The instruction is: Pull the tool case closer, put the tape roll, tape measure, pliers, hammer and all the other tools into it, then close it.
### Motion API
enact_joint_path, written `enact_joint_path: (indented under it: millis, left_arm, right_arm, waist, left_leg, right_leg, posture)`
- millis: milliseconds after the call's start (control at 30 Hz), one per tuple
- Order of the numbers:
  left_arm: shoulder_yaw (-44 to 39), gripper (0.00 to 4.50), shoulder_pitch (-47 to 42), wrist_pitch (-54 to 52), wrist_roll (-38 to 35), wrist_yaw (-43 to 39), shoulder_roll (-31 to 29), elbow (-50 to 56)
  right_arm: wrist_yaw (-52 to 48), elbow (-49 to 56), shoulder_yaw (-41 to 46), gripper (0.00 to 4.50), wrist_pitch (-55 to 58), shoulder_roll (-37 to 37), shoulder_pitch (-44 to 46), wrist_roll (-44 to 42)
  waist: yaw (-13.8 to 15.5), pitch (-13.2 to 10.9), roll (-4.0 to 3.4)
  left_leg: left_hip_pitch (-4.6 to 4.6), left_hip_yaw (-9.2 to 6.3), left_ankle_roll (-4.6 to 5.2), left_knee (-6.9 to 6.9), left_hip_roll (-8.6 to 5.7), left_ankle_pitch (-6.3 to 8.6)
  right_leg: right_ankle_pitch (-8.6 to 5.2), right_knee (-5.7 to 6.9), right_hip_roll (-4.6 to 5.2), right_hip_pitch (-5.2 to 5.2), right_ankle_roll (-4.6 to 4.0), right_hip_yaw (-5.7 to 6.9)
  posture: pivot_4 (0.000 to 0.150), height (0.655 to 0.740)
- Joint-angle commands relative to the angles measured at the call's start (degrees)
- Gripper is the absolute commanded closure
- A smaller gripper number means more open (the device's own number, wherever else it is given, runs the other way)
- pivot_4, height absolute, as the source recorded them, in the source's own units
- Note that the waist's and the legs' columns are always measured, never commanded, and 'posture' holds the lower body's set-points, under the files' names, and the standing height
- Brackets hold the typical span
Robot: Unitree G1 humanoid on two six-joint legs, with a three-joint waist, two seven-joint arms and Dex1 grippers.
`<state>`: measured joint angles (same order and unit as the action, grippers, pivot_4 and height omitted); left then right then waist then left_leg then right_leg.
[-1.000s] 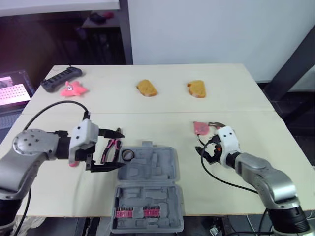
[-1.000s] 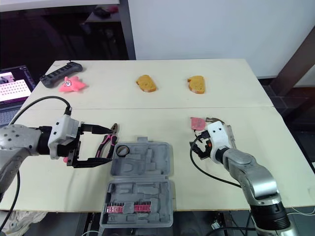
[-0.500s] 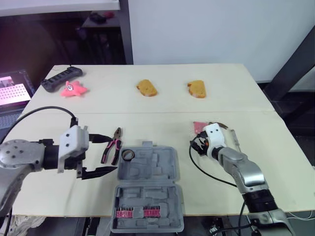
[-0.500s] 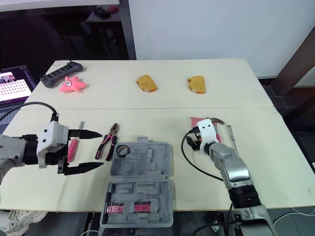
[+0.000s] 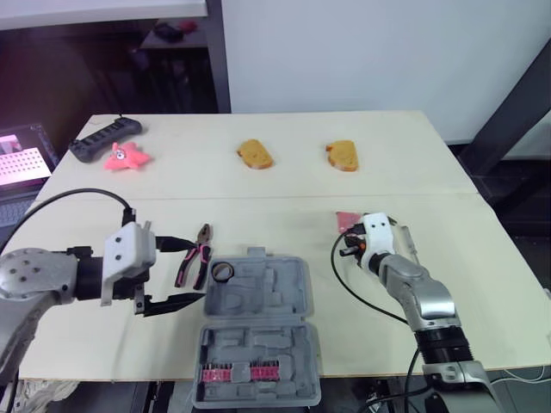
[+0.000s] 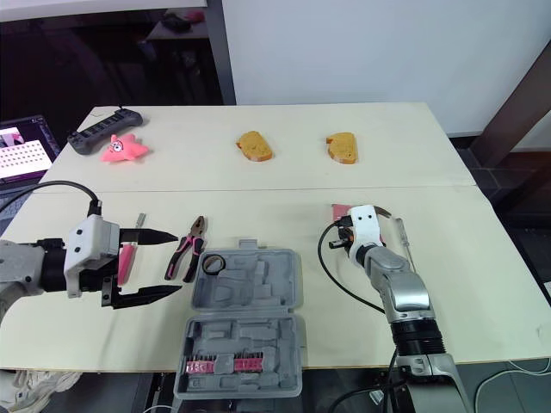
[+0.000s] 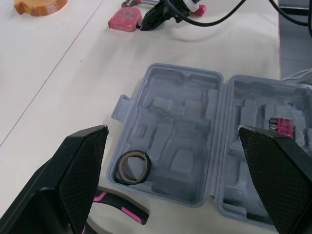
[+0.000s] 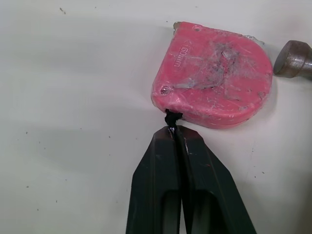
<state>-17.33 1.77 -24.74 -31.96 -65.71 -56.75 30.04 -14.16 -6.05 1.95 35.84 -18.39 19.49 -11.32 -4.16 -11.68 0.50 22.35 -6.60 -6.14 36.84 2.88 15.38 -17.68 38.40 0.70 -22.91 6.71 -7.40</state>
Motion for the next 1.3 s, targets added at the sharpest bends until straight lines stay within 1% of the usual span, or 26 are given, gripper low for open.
enact_joint_path:
  millis: [33,267,433,500,600,700,800,967,1100,1300]
  left_arm:
    - [-0.38,0.0,-1.01,0.55,-0.4,0.12,-0.45,0.74]
    - [0.98,0.0,-1.3,1.14,-0.28,-0.78,-0.2,-0.06]
    - [3.96,0.0,-2.76,2.41,0.23,-1.36,0.8,-1.26]
    - [5.73,0.0,-4.36,3.05,0.45,-1.52,1.49,-1.92]
    - [7.53,0.0,-6.09,3.38,0.48,-2.37,1.91,-2.79]
    - [9.03,0.0,-7.2,3.82,0.61,-3.3,2.19,-3.9]
    - [10.67,0.0,-8.25,4.87,1.22,-4.48,2.39,-5.76]
    - [12.69,0.0,-9.34,5.85,1.81,-6.06,2.46,-6.62]
    - [13.81,0.0,-10.07,6.03,1.89,-6.71,2.53,-7.39]
    - [14.27,0.0,-10.68,5.94,1.91,-7.05,2.62,-7.89]
  right_arm:
    - [-1.0,1.67,-0.17,4.48,0.91,-0.19,-1.27,0.26]
    - [-4.03,11.12,-0.73,4.48,6.17,-3.26,-7.7,-0.63]
    - [-4.21,23.09,0.3,4.48,13.57,-3.73,-15.04,-2.95]
    - [-4.92,29.16,0.01,4.48,16.82,-4.43,-19.4,-4.26]
    - [-5.84,36.61,0.93,4.48,20.99,-5.2,-25.35,-6.82]
    - [-6.14,42.35,4.51,4.48,26.07,-2.99,-30.08,-11.99]
    - [-7.4,48.09,6.01,4.48,29.18,-3.84,-35.12,-15.21]
    - [-7.9,52.99,8.82,4.48,33.98,-2.24,-40.14,-21.07]
    - [-7.61,55.19,8.31,4.48,35.68,-3.06,-43.58,-22.8]
    - [-6.78,55.38,9.08,4.48,36.17,-3.13,-44.77,-23.84]
  waist:
    - [0.02,0.0,0.0]
    - [0.19,0.0,-0.01]
    - [0.22,0.02,-0.02]
    - [0.34,0.02,-0.01]
    - [0.28,0.03,0.0]
    - [0.17,0.03,0.0]
    - [0.22,0.03,-0.01]
    - [0.26,0.03,0.0]
    - [0.23,0.03,0.0]
    - [0.25,0.03,0.0]
  left_leg:
    - [0.0,0.0,0.0,0.0,0.0,0.0]
    - [0.01,-0.01,0.0,-0.06,0.0,0.0]
    - [0.0,-0.02,0.0,-0.06,0.0,0.0]
    - [0.0,-0.02,0.0,-0.05,-0.01,0.0]
    - [0.01,-0.02,0.0,-0.05,-0.01,0.0]
    - [0.0,-0.02,0.0,-0.05,0.0,0.0]
    - [-0.01,-0.02,0.0,-0.05,0.0,0.0]
    - [0.0,-0.01,0.0,-0.04,0.0,0.0]
    - [0.0,-0.01,0.0,-0.04,0.0,0.0]
    - [0.01,0.0,0.0,-0.05,0.0,0.0]
  right_leg:
    - [0.0,0.0,0.0,0.0,0.0,0.0]
    - [-0.01,-0.01,0.01,-0.01,0.01,0.01]
    - [-0.02,-0.01,0.0,0.01,0.0,0.01]
    - [-0.02,-0.02,0.0,0.0,0.0,0.01]
    - [-0.02,-0.03,0.0,0.02,0.0,0.01]
    - [-0.03,-0.04,-0.01,0.02,-0.01,0.01]
    - [-0.03,-0.04,-0.01,0.01,-0.02,0.0]
    - [-0.13,-0.06,0.0,0.02,-0.18,-0.01]
    - [-0.14,-0.06,-0.01,0.01,-0.19,-0.01]
    - [-0.15,-0.07,0.0,0.01,-0.2,-0.03]
  posture:
    - [0.15,0.74]
    - [0.15,0.74]
    - [0.15,0.74]
    - [0.15,0.74]
    - [0.15,0.74]
    - [0.15,0.74]
    - [0.15,0.74]
    - [0.15,0.74]
    - [0.15,0.74]
    - [0.15,0.74]
